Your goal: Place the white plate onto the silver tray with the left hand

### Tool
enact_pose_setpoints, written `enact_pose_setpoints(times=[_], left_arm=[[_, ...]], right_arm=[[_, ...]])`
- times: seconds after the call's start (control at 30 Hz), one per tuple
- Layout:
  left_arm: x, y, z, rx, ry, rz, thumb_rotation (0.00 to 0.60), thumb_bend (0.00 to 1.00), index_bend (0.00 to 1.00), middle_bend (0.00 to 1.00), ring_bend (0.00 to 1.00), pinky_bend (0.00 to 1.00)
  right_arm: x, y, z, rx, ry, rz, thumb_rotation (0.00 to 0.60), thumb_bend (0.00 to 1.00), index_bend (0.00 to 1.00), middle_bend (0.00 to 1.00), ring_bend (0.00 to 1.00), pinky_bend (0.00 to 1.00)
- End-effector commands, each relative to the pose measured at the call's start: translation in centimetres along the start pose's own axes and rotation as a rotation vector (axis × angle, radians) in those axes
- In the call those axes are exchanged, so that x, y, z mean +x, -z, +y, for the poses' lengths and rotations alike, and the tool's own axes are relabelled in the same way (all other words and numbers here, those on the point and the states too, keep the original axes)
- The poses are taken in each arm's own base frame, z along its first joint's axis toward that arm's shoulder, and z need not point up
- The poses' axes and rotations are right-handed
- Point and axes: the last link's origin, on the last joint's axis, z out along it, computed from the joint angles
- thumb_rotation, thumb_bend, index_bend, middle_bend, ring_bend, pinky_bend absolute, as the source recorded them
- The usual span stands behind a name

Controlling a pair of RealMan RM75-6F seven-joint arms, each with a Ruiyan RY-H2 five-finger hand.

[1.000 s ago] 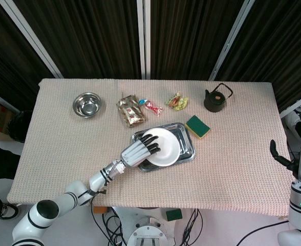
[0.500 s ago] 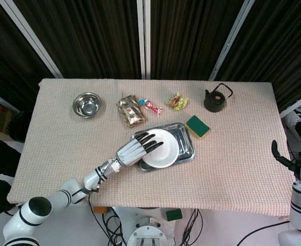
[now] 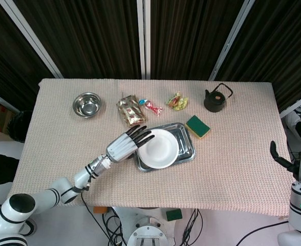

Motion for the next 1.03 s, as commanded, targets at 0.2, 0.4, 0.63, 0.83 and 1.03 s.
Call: enact_pose_setpoints(times=[0.2,0.4,0.63,0.83,1.03], left_arm=[[6.7,9.5,-5.9,0.296,-0.052,0.123,0.6,0.0,0.02,0.1,0.03,0.15],[8.6,20.8,-8.6,0.591,0.032,0.003,0.512,0.0,0.07,0.09,0.02,0.16],[8.1,28.3,-7.9,0.722,0.059,-0.074,0.337,0.0,0.08,0.09,0.01,0.16],[8.2,30.2,-7.8,0.747,0.04,-0.134,0.335,0.0,0.08,0.09,0.01,0.16],[9.1,30.5,-7.4,0.743,0.046,-0.146,0.328,0.0,0.08,0.09,0.01,0.16]], right_arm=[[0.0,1.2,0.6,-0.017,0.056,-0.04,0.6,0.35,0.0,0.0,0.0,0.0],[1.3,4.3,3.8,-0.062,0.443,-0.178,0.6,0.34,0.0,0.0,0.0,0.0],[3.2,7.2,6.3,-0.232,0.632,-0.375,0.6,0.33,0.0,0.0,0.0,0.0],[2.8,9.2,7.9,-0.349,0.6,-0.507,0.6,0.33,0.0,0.0,0.0,0.0],[2.1,9.4,8.1,-0.336,0.534,-0.52,0.6,0.33,0.0,0.0,0.0,0.0]])
